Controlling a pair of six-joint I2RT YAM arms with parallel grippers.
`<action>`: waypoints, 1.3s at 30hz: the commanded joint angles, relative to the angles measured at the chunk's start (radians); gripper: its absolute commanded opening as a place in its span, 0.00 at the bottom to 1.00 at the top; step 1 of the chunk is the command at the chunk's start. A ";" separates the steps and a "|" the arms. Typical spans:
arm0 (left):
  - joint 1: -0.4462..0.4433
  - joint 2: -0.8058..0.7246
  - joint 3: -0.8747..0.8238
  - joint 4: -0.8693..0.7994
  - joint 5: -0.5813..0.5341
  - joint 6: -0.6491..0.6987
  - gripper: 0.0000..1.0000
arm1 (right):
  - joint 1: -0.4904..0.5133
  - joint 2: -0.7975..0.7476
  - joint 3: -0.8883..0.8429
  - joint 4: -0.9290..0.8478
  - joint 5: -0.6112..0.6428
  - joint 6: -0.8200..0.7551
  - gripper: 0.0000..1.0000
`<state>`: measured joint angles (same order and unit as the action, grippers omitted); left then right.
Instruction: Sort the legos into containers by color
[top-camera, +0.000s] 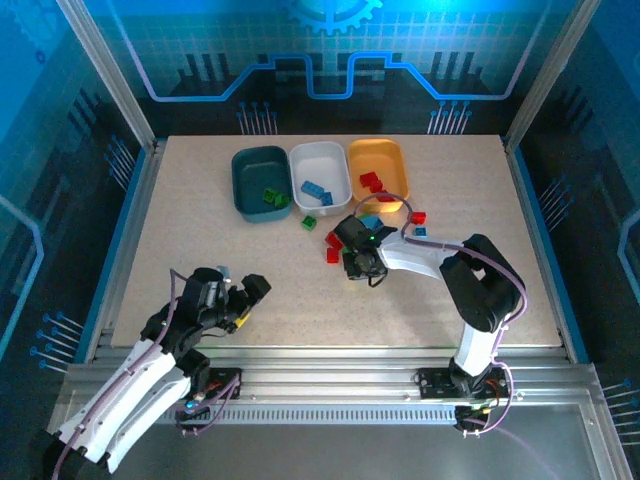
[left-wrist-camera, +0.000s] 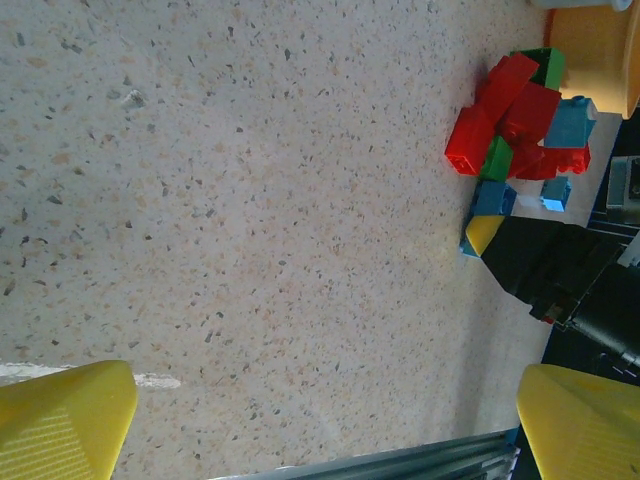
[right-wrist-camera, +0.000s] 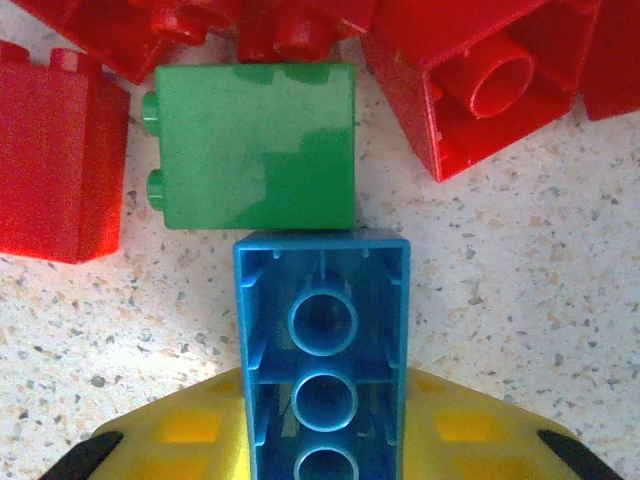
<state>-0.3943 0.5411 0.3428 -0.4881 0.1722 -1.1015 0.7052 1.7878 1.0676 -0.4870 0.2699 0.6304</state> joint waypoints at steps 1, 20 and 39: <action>0.009 -0.009 -0.011 0.013 0.012 -0.006 0.99 | 0.005 -0.049 -0.030 -0.046 0.028 -0.002 0.23; 0.079 0.165 0.112 0.021 0.071 0.131 0.99 | -0.109 0.121 0.513 -0.068 -0.025 -0.189 0.22; 0.086 0.352 0.247 0.039 0.111 0.276 0.99 | -0.151 0.570 1.178 -0.282 -0.054 -0.278 0.56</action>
<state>-0.3149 0.8356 0.5182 -0.4633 0.2852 -0.8986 0.5606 2.3966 2.2345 -0.7212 0.2276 0.3676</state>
